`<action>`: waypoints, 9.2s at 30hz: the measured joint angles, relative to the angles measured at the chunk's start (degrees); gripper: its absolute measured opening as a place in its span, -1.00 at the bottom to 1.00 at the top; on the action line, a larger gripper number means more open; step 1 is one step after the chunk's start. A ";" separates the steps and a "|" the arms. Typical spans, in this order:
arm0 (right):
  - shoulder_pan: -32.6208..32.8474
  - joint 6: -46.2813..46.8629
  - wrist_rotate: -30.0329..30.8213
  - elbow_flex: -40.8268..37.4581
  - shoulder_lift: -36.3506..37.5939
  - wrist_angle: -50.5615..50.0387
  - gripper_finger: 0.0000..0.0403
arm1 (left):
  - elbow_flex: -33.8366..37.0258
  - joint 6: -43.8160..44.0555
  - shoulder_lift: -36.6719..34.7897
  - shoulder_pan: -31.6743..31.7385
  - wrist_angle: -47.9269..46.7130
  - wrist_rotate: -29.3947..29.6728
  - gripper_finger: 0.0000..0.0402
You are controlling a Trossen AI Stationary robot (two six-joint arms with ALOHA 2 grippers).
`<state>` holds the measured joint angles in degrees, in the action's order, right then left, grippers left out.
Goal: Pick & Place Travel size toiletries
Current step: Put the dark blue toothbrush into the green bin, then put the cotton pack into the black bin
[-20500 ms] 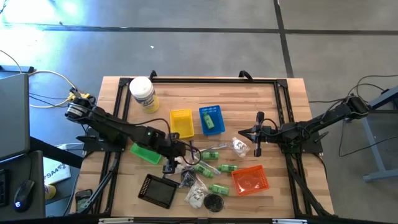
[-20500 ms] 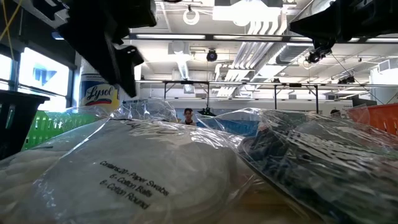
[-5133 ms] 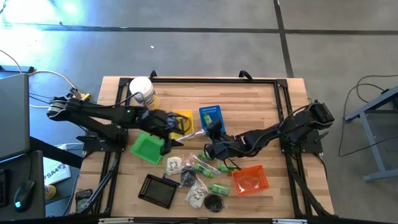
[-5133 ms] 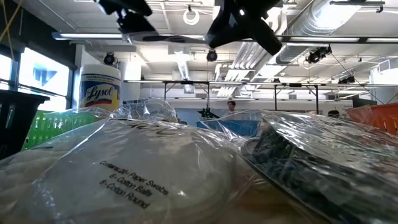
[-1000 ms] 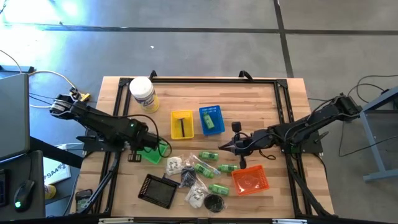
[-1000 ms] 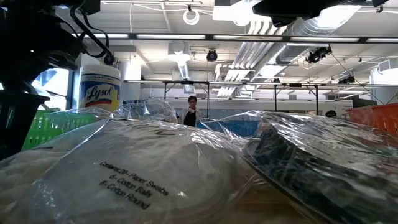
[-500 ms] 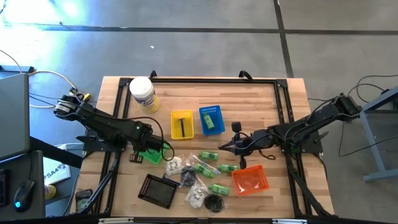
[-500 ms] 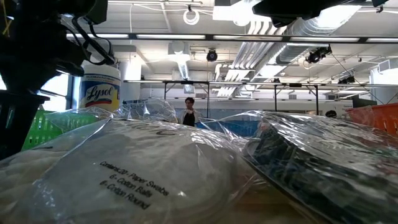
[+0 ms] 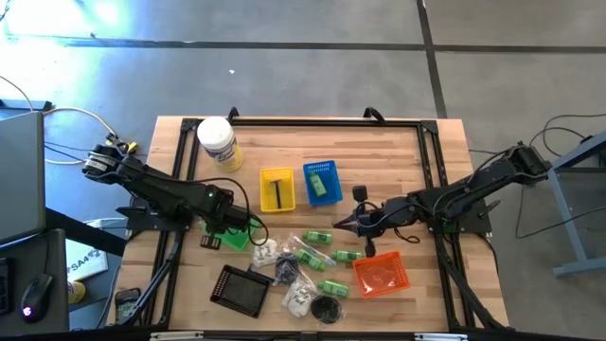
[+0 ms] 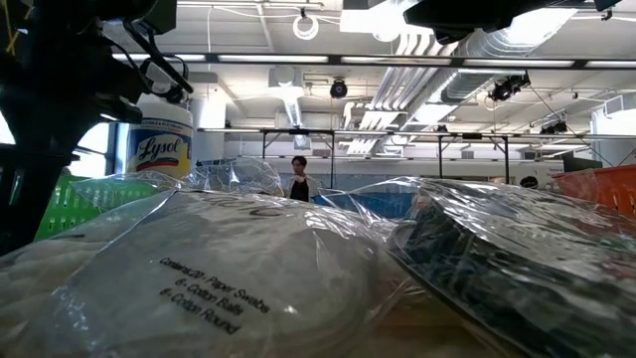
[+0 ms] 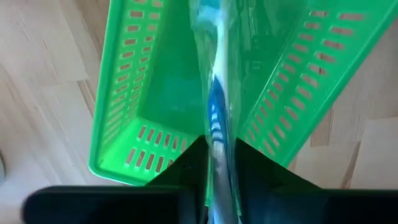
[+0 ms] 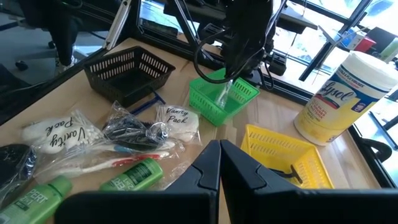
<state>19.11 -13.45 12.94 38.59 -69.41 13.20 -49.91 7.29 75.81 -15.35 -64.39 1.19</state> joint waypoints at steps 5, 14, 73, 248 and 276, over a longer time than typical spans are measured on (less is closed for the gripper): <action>0.00 -0.04 -1.37 0.00 0.00 0.01 -0.99 | 0.00 0.39 0.00 0.00 -0.12 -0.50 -0.39; -0.02 -0.28 -1.22 0.00 0.00 -0.12 -0.99 | -3.29 2.01 0.00 0.00 -6.85 -0.62 -0.09; -11.62 9.48 -12.97 -0.08 -7.15 10.18 -0.99 | 42.51 -6.82 -63.03 -6.40 58.46 28.20 -1.00; 0.67 19.67 -20.95 74.46 -63.22 -26.30 -0.95 | 42.49 -7.02 -62.07 -6.40 66.32 36.90 -1.00; -0.40 7.60 -18.79 74.84 -66.95 -26.66 -0.47 | 42.49 -7.02 -62.06 -6.42 65.33 36.94 -1.00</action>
<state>18.71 -5.86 -5.84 113.43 -136.35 -13.46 -7.42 0.27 13.75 -21.77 0.95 38.13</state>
